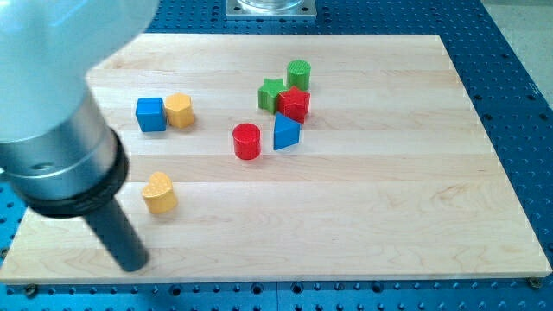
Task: Move the heart below the cube
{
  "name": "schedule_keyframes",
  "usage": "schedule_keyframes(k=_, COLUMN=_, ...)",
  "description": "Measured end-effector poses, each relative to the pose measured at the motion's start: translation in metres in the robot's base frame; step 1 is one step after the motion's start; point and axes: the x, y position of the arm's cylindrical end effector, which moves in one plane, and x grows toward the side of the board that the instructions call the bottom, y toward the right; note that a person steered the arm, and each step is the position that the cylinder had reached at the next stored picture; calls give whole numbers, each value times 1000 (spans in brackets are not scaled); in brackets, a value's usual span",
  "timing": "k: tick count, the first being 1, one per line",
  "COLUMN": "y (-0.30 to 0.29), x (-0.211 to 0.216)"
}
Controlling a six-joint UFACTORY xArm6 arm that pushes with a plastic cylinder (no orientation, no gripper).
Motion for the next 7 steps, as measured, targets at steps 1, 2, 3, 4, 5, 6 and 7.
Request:
schedule_keyframes(k=1, y=18, x=-28)
schedule_keyframes(k=2, y=8, x=-72)
schedule_keyframes(k=3, y=-28, x=-103)
schedule_keyframes(k=4, y=-31, x=-108)
schedule_keyframes(k=5, y=-31, x=-101)
schedule_keyframes(k=6, y=-21, x=-101)
schedule_keyframes(k=7, y=-5, x=-133)
